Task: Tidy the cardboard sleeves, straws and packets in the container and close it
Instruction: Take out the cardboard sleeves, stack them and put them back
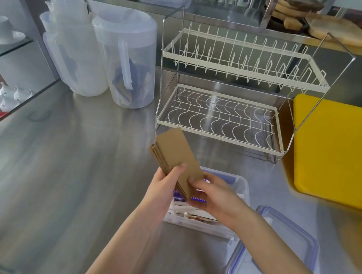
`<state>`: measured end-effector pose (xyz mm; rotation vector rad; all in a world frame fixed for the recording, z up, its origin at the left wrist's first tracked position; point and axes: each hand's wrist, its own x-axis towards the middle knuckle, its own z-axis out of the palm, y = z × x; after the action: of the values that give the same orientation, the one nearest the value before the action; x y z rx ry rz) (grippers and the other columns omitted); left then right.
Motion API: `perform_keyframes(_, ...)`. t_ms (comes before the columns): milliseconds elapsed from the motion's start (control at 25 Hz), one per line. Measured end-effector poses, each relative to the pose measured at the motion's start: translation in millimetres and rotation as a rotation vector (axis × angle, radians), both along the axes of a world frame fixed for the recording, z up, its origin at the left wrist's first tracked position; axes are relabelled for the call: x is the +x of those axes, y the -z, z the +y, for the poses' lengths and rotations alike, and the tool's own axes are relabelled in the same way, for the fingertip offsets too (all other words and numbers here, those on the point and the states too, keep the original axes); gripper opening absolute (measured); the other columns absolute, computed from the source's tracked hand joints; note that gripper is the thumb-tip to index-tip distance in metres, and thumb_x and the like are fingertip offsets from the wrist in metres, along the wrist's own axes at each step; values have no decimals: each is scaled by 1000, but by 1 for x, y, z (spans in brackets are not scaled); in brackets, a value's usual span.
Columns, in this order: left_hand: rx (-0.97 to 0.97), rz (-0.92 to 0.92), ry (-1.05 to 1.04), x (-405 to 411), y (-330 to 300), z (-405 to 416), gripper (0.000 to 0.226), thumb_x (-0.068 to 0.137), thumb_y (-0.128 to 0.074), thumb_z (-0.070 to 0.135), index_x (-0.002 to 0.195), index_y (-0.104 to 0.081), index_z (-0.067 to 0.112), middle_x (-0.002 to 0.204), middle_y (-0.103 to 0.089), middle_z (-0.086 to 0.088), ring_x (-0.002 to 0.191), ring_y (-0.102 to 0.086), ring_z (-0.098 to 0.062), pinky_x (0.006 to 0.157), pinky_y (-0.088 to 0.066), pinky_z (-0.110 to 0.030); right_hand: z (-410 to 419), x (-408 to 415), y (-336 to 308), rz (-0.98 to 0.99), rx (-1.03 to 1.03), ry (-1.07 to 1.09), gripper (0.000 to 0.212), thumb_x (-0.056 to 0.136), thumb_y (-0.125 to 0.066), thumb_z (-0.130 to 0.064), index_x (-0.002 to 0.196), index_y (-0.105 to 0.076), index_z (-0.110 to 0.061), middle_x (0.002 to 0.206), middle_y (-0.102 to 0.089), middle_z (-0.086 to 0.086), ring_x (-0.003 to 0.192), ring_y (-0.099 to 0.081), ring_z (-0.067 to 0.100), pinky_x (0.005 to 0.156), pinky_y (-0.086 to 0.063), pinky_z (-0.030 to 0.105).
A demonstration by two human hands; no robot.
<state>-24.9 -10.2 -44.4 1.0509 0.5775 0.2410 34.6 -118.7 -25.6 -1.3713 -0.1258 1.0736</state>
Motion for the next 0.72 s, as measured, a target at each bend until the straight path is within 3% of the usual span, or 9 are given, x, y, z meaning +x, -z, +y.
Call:
perform_keyframes(120,57,-49,78,0,-3,7,12,87,-52,15,89,-61,22,76,-72,9,73,-67,-7,69,-55,-23,-11,12,0,-29,0,123,28,89,-50,-4,117,-47,-9,98,-58,8,80,-58,17,71,-50,27)
perform_keyframes(240,84,-54,54,5,-6,25,19,89,-49,16,106,-56,18,85,-65,2,84,-64,-15,76,-56,-28,-27,28,-3,-215,-144,138,40,88,-50,-1,126,-42,-13,107,-53,9,91,-57,20,80,-52,32)
perform_keyframes(360,377,155,176,20,-3,24,36,90,-45,11,127,-43,14,105,-58,-5,94,-58,-19,84,-52,-31,-34,47,-1,-522,-460,63,51,87,-54,-9,134,-36,-19,125,-50,14,110,-52,27,99,-44,41)
perform_keyframes(480,766,315,325,33,1,16,41,89,-45,15,129,-40,9,115,-56,-9,88,-57,-16,76,-49,-26,-35,57,4,-669,-676,22,55,86,-55,-16,136,-31,-12,130,-49,15,111,-51,27,92,-41,34)
perform_keyframes(600,949,388,444,33,10,16,32,87,-44,15,118,-49,7,104,-57,-7,81,-50,-16,68,-40,-23,-33,58,13,-721,-797,-62,40,85,-53,-15,122,-44,-4,119,-56,17,100,-54,26,81,-43,33)
perform_keyframes(720,994,466,476,26,14,17,13,85,-40,13,78,-47,5,63,-45,-1,59,-43,-17,49,-31,-22,-25,56,24,-698,-869,-155,34,85,-51,-15,115,-51,0,114,-59,18,103,-56,30,83,-46,35)
